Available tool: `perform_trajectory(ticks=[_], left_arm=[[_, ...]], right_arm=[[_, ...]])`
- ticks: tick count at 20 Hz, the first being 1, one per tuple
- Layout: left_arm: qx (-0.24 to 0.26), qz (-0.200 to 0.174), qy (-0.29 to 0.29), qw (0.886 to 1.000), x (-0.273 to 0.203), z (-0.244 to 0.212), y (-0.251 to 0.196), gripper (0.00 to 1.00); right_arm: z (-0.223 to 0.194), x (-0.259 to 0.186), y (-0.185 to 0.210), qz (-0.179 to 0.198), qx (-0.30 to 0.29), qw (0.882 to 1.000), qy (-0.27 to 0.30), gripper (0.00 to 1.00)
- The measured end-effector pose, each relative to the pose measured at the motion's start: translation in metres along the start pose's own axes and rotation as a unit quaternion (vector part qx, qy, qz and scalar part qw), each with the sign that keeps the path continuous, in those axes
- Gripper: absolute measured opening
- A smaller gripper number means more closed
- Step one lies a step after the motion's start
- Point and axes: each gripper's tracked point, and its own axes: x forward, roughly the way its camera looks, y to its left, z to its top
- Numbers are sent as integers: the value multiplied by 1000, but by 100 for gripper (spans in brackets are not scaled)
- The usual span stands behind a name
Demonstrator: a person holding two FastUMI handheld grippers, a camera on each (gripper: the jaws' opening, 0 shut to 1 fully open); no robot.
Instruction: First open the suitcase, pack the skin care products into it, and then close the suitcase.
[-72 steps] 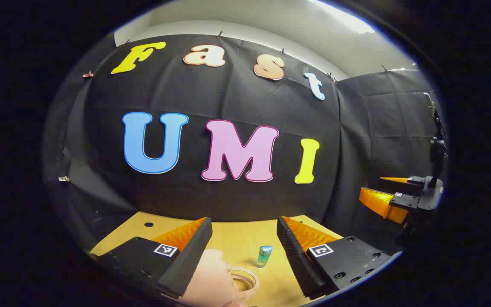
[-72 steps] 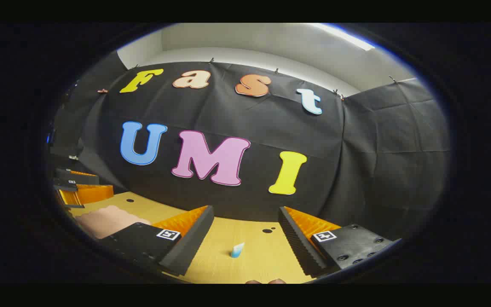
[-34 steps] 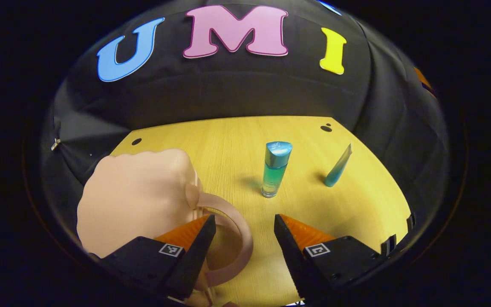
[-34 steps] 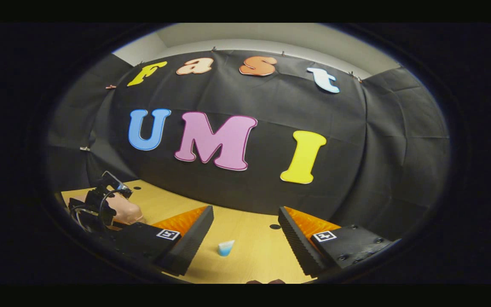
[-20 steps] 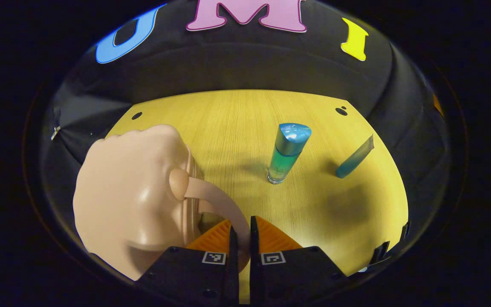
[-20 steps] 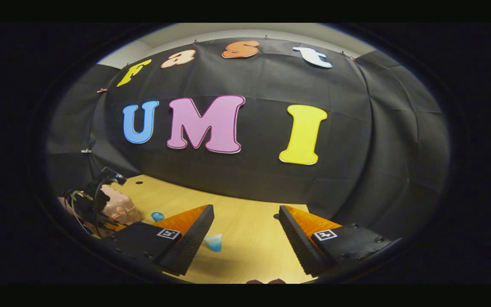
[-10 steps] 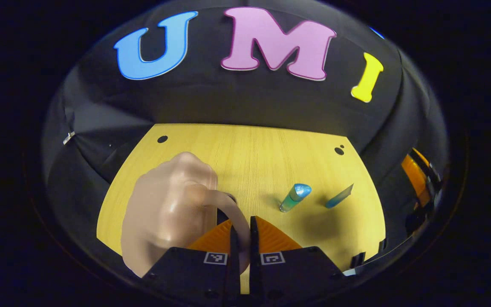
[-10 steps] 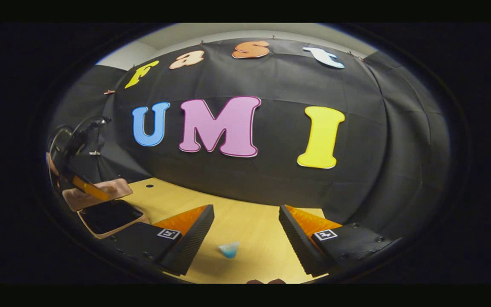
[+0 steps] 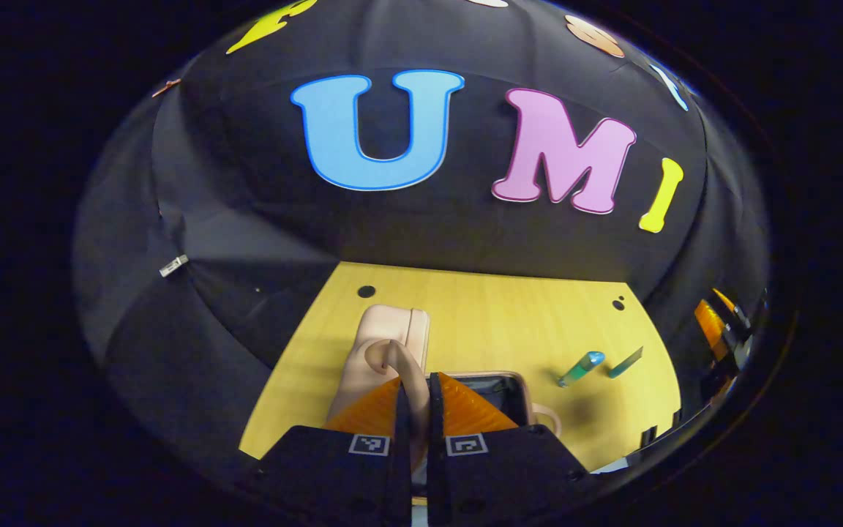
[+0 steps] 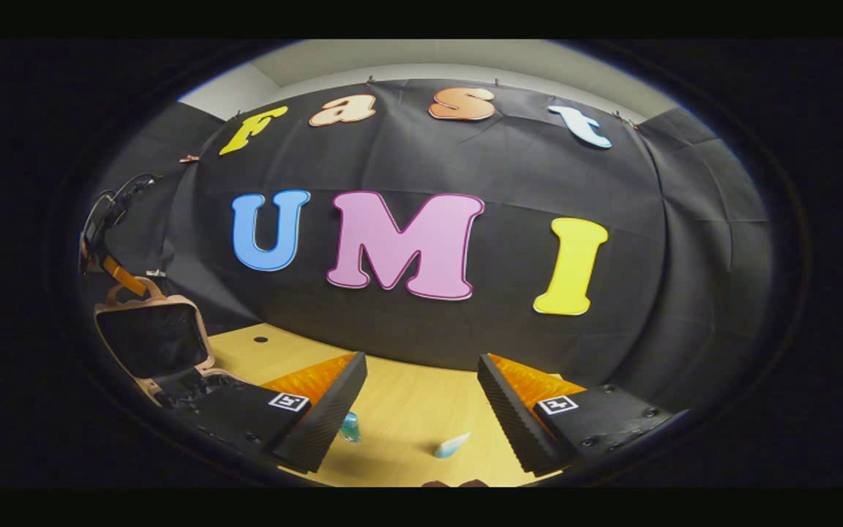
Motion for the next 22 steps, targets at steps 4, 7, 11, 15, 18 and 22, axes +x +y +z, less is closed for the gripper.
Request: perform_trajectory(ticks=[4, 7, 11, 15, 18, 22], left_arm=[[18, 47, -2, 999, 31, -11, 107, 13], [-6, 51, 4, 999, 69, -37, 170, 12], [-81, 57, 49, 994, 131, -109, 233, 12], [-123, 48, 99, 986, 173, -166, 250, 12], [-127, 45, 120, 984, 189, -188, 244, 13], [-124, 72, 139, 980, 194, -200, 252, 20]], right_arm=[[6, 2, 27, -13, -5, 1000, 3, 97], [5, -3, 41, -24, -4, 1000, 12, 97], [-8, -16, 35, -63, 7, 997, 44, 99], [-10, -28, 26, -96, -15, 994, 60, 96], [-7, -31, 27, -106, -22, 992, 67, 97], [-10, -29, 31, -112, -19, 991, 72, 97]])
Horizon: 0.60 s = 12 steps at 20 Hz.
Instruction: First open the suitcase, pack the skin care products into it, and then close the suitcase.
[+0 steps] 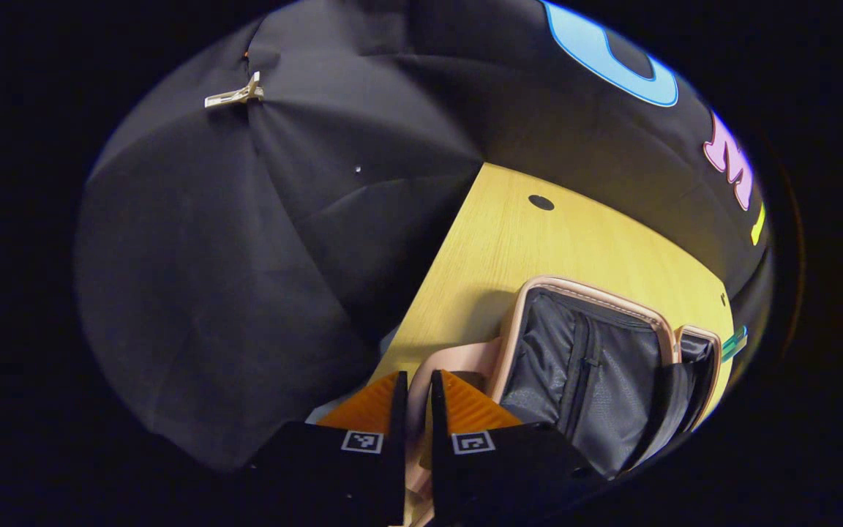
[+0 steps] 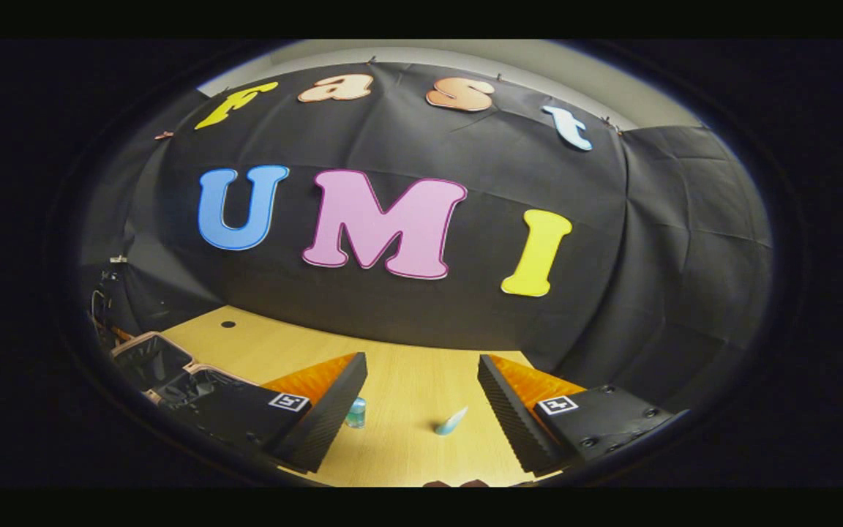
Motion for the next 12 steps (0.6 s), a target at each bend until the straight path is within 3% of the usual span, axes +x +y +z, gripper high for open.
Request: perform_trajectory(ticks=[1, 3, 5, 12], left_arm=[[2, 9, 1, 1000, -12, 1, 1, 33], [23, 14, -58, 998, -25, 24, -4, 82], [44, 5, -122, 992, -58, 49, -27, 99], [108, -92, -266, 954, -175, 98, -168, 98]], right_arm=[[-3, 1, 1, -1, 1, 1000, 2, 97], [-7, 3, 4, -3, 3, 1000, 5, 96], [-8, 5, 7, -3, 2, 1000, 2, 96], [8, 12, 14, 9, -11, 1000, -28, 96]])
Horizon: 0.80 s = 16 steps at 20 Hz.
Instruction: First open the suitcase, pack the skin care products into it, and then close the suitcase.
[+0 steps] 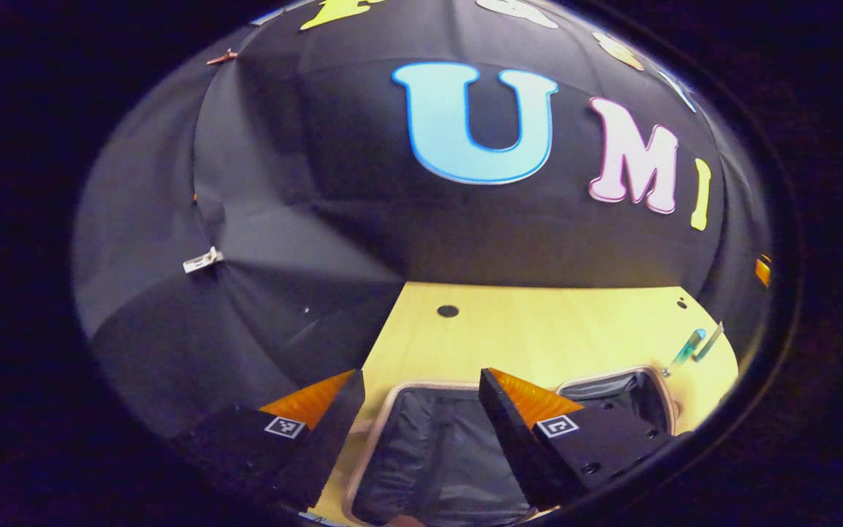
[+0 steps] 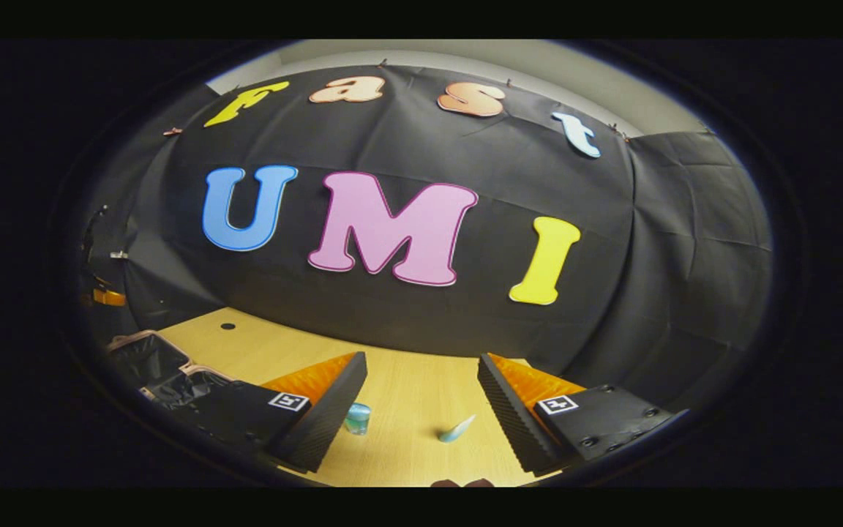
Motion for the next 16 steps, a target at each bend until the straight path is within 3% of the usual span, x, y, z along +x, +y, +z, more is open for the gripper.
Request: perform_trajectory(ticks=[4, 9, 13, 16], left_arm=[[-15, -88, -68, 994, -26, 52, -100, 98], [-3, -211, -79, 974, -66, 58, -255, 98], [18, -271, -32, 962, -81, 31, -350, 99], [32, -289, 6, 957, -79, 4, -394, 99]], right_arm=[[6, -2, -9, -3, 0, 1000, -10, 96], [-4, -6, -20, 2, 19, 1000, -17, 96], [-16, 3, -29, 16, 22, 999, -20, 96], [-35, 15, -32, 31, 22, 999, 2, 96]])
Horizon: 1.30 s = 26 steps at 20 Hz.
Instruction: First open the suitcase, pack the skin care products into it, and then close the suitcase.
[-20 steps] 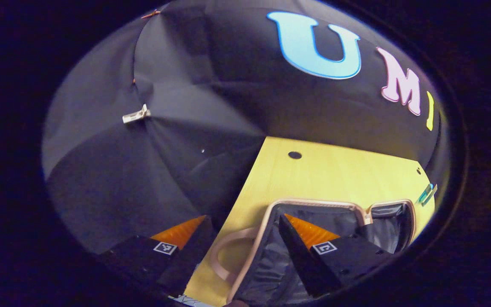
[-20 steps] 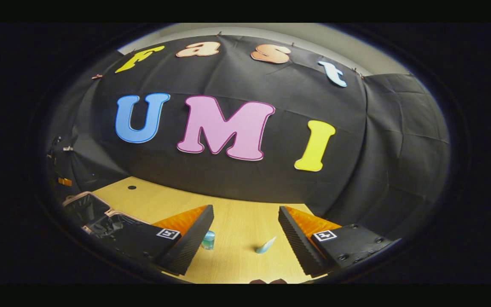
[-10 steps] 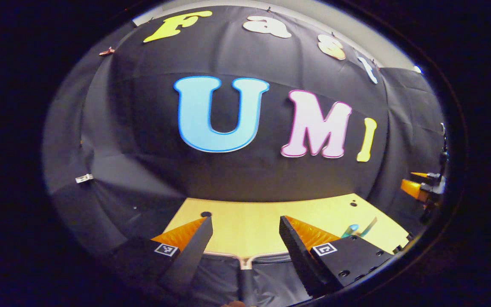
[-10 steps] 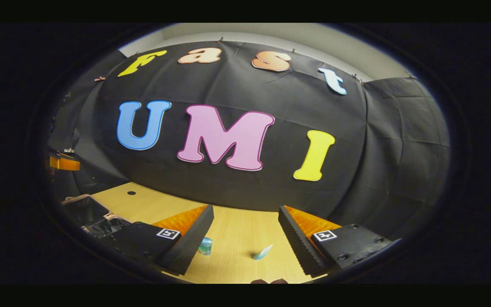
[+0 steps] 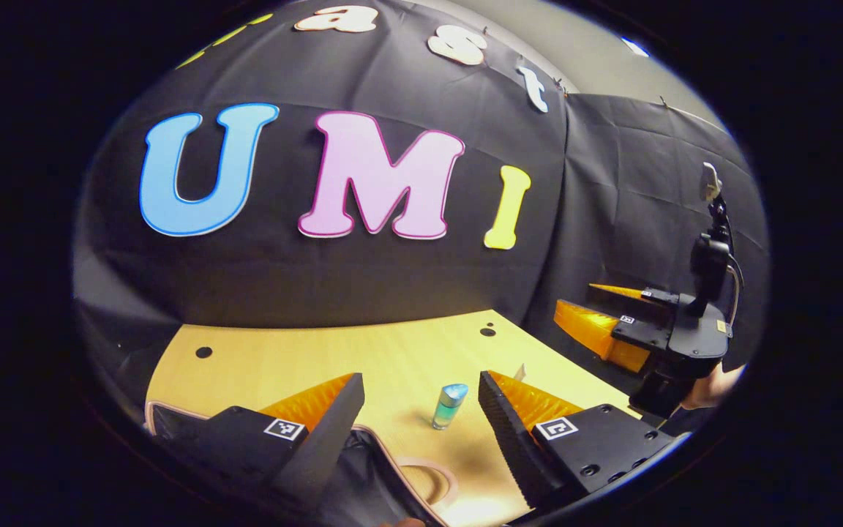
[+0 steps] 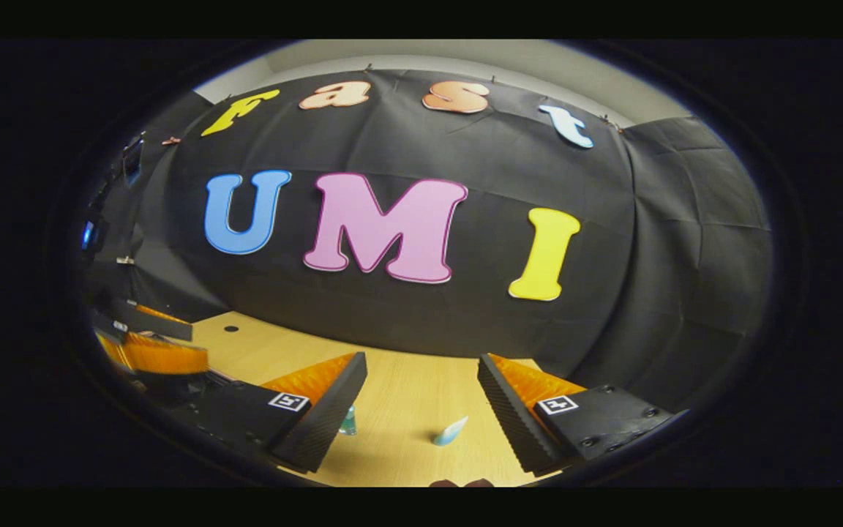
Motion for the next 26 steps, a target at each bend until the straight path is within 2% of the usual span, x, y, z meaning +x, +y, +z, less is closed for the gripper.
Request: perform_trajectory(ticks=[2, 5, 8, 14, 15, 16, 18, 19, 20, 22, 24, 26], left_arm=[[1, -11, 22, 1000, 26, -24, -19, 99], [-8, -33, 99, 994, 70, -79, -35, 99], [-14, -20, 143, 989, 114, -116, -34, 99], [-6, 24, 179, 983, 185, -156, -17, 97], [-8, 28, 181, 983, 193, -161, -16, 92], [-10, 30, 189, 982, 202, -168, -18, 97], [-4, 23, 187, 982, 223, -177, -21, 95], [-1, 31, 185, 982, 251, -190, -19, 72], [7, 33, 188, 982, 244, -182, -21, 49], [15, 35, 191, 981, 221, -171, -21, 48], [15, 33, 194, 980, 222, -172, -21, 51], [17, 31, 200, 979, 224, -173, -22, 48]], right_arm=[[-6, 7, -8, 4, -10, 1000, 2, 95], [-25, 14, -21, 19, -9, 1000, 24, 97], [-49, 19, -37, 27, -16, 998, 46, 97], [-87, 33, -57, 46, -12, 995, 88, 97], [-94, 37, -59, 49, -11, 994, 94, 97], [-101, 39, -61, 53, -8, 993, 101, 97], [-120, 45, -67, 57, -1, 991, 117, 97], [-130, 46, -69, 56, 2, 990, 128, 97], [-139, 47, -69, 58, 8, 989, 138, 95], [-163, 47, -62, 74, 24, 983, 167, 97], [-194, 46, -51, 94, 42, 973, 205, 96], [-225, 54, -51, 88, 54, 966, 235, 96]])
